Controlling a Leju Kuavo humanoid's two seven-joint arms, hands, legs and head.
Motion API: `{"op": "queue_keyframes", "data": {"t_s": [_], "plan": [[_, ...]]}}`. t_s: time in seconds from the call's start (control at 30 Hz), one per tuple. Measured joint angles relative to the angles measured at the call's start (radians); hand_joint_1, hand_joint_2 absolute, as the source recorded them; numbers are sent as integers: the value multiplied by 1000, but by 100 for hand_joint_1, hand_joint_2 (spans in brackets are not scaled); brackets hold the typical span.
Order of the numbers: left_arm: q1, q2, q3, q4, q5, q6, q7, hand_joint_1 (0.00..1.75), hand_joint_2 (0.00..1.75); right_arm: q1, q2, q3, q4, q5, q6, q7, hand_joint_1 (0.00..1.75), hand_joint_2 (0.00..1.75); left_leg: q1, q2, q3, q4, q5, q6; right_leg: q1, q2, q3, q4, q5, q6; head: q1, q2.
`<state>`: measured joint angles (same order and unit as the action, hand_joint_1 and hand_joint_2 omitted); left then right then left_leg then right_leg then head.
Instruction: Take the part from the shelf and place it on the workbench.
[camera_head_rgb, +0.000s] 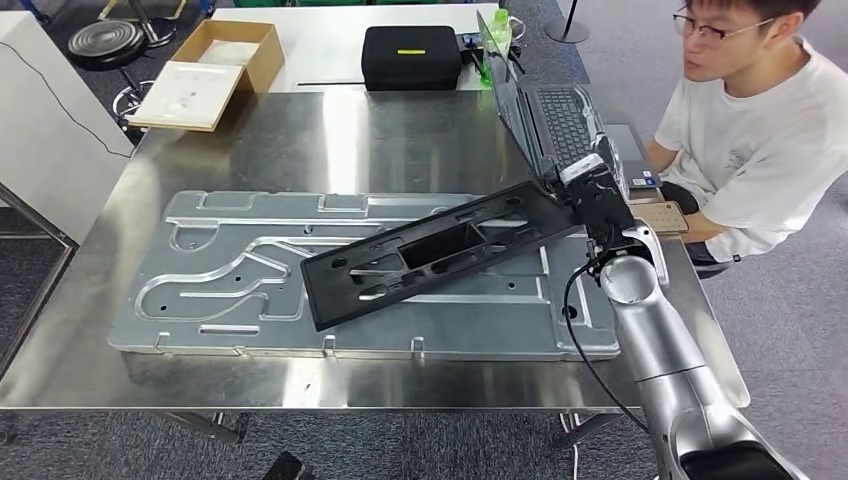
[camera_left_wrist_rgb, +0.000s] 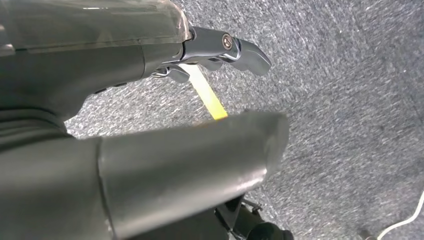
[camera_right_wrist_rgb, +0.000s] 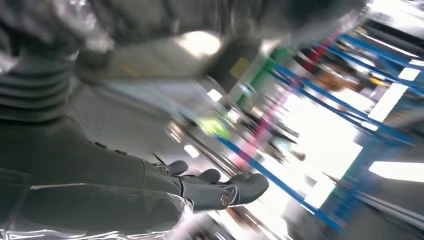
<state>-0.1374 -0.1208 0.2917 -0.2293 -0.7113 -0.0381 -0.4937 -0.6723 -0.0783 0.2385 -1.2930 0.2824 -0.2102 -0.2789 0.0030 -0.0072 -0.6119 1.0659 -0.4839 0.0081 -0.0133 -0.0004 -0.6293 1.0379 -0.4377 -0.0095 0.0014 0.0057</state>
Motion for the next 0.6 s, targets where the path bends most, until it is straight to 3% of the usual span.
{"op": "queue_keyframes", "data": {"t_s": [0.1, 0.13, 0.17, 0.2, 0.27, 0.33, 0.37, 0.47, 0.53, 0.6], "plan": [[-5, 0, 0, 0, -6, -1, 1, 0, 0, 11, 22, 40, -141, 158, -33, 7, 0, 0, 3, 1, -78, 172, -86, -11, 1, 1, 2, -2, -1, -12, 0, 0], [-6, -1, 0, 0, -9, -2, 1, 0, 0, 16, 25, 62, -180, 207, -41, 12, 0, 0, 4, 1, -103, 222, -100, -13, 1, 1, 3, -2, -2, -13, 0, 0], [-6, -1, 0, 0, -11, -3, 2, 0, 0, 20, 27, 83, -214, 251, -49, 16, 0, 0, 4, 1, -113, 239, -95, -13, 2, 1, 4, -1, -2, -14, 0, 0], [-6, -2, 0, 0, -12, -3, 2, 0, 0, 24, 28, 104, -244, 292, -57, 19, 0, 0, 4, 1, -105, 218, -73, -13, 2, 0, 5, -1, -3, -13, 0, 0], [-9, -3, 0, 0, -14, -5, 2, 0, 0, 28, 29, 137, -293, 378, -80, 21, 0, 0, 3, 16, -45, 90, -5, -6, 3, -5, 8, 0, -6, -11, 0, 0], [-14, -4, 0, 0, -18, -7, 3, 0, 0, 30, 29, 163, -327, 458, -106, 23, 0, 0, -4, 37, 4, -16, 30, 3, 7, -11, 10, 3, -9, -5, 0, 0], [-17, -5, 0, 0, -20, -8, 3, 0, 0, 32, 29, 173, -339, 486, -116, 25, 0, 0, -7, 42, 12, -34, 31, 7, 9, -14, 10, 3, -9, -1, 0, 0], [-20, -7, 0, 0, -24, -11, 4, 0, 0, 42, 28, 192, -363, 521, -133, 28, 0, 0, -6, 22, 15, -45, 39, 23, 8, -27, 11, 7, -16, 14, 0, 0], [-20, -9, 0, 0, -25, -12, 4, 0, 0, 45, 27, 198, -373, 530, -139, 32, 0, 0, -3, 11, 17, -53, 46, 36, 7, -18, -10, 59, -55, 23, 0, 0], [-19, -11, 0, 0, -25, -13, 5, 0, 0, 53, 25, 202, -377, 534, -144, 35, 0, 0, -3, 0, 16, -53, 48, 41, 5, -7, -65, 181, -118, 28, 1, 0]]}}
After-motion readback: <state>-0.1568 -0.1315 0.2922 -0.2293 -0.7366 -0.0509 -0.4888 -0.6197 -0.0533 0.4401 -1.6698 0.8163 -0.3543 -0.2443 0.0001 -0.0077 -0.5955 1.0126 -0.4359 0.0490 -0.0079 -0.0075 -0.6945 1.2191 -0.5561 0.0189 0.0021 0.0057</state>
